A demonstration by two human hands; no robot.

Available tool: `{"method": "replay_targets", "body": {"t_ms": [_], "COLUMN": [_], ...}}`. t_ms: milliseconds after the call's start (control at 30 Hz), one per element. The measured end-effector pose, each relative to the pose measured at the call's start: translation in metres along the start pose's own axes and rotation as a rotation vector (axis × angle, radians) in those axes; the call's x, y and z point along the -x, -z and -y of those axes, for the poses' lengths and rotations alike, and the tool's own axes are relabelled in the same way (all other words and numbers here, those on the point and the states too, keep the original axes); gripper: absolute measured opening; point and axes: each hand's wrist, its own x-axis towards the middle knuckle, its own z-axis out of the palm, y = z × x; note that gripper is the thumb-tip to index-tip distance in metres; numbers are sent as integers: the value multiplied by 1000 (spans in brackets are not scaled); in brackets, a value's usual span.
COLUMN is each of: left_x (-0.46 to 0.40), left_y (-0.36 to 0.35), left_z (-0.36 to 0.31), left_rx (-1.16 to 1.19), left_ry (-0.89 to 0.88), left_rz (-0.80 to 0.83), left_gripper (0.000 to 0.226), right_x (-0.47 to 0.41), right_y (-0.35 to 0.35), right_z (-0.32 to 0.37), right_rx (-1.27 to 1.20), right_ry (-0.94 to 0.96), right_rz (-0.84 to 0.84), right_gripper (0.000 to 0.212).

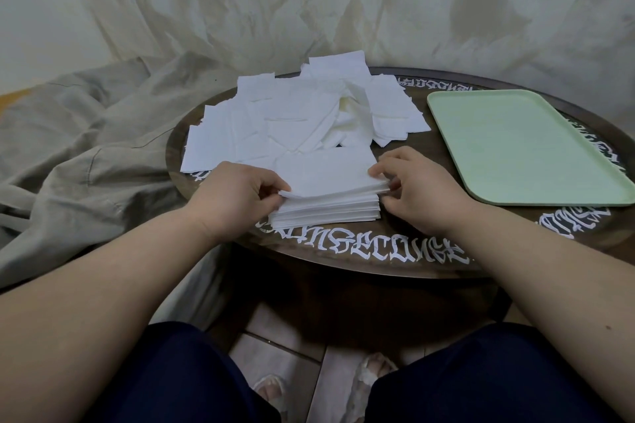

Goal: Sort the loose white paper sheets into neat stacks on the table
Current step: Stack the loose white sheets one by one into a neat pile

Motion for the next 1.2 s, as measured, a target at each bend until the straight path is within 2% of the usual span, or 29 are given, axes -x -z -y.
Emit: {"method": "replay_targets", "body": {"t_ms": [133, 300, 533, 700, 833, 967, 1200], "left_x": [-1, -1, -1, -4, -7, -7, 0], "left_y": [0, 0, -1, -4, -2, 4, 5], "left_z": [2, 2, 0, -1, -4, -3, 3], "left_rx": [11, 19, -1, -87, -78, 3, 25], "left_ry": [12, 19, -65, -62, -18, 0, -20], "left_rz": [0, 14, -29, -20, -90, -218, -41], "left_gripper": [13, 14, 30, 19, 11, 9, 11], "right_x": [-1, -5, -5, -2, -3, -6, -2], "right_y": [1, 1, 3, 4, 4, 3, 1], "right_z": [3, 0, 5, 8, 10, 14, 12], "right_rx": [71, 69, 2, -48, -58, -58, -13], "right_ry": [52, 67, 16, 5, 31, 140, 161], "right_rz": [-4, -106, -204, -210, -209, -310, -191], "right_gripper": [35, 23, 27, 27, 21, 14, 11]}}
